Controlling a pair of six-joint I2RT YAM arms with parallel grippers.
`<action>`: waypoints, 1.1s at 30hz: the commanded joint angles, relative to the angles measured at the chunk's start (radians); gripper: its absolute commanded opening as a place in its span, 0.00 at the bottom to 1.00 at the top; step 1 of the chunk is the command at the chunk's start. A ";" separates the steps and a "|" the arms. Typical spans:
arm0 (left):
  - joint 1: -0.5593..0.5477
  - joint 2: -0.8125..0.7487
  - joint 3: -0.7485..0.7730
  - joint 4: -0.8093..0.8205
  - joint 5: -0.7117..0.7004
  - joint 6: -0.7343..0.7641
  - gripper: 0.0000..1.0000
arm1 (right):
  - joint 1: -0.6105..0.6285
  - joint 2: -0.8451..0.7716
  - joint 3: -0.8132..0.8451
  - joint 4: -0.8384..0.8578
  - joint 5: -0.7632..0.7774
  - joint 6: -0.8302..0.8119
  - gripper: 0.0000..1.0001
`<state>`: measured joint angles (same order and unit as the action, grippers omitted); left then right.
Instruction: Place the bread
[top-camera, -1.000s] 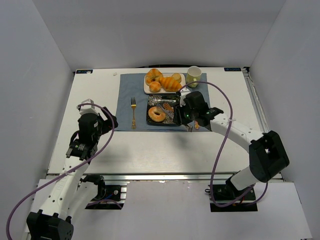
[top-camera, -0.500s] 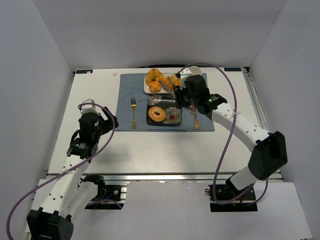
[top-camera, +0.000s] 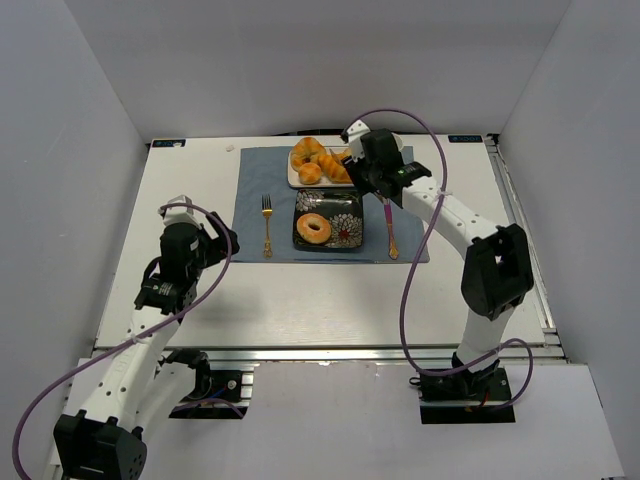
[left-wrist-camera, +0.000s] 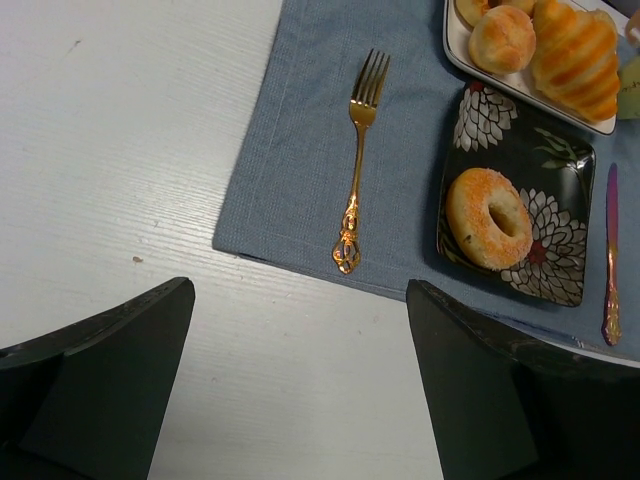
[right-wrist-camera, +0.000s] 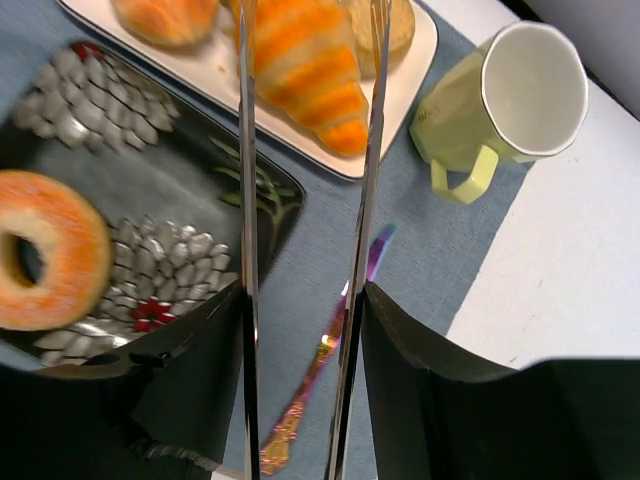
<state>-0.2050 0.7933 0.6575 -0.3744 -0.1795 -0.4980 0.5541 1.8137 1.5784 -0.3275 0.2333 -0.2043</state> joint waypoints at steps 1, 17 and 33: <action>-0.004 -0.002 0.033 0.025 0.011 0.004 0.98 | -0.029 0.012 0.031 0.018 -0.028 -0.109 0.54; -0.004 0.015 0.005 0.028 0.009 0.007 0.98 | -0.197 -0.068 -0.149 0.077 -0.302 -0.201 0.52; -0.005 0.020 0.010 0.017 0.006 0.009 0.98 | -0.217 -0.051 -0.139 0.062 -0.322 -0.233 0.53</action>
<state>-0.2062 0.8211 0.6575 -0.3611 -0.1753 -0.4969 0.3462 1.7828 1.4250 -0.2890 -0.0681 -0.4114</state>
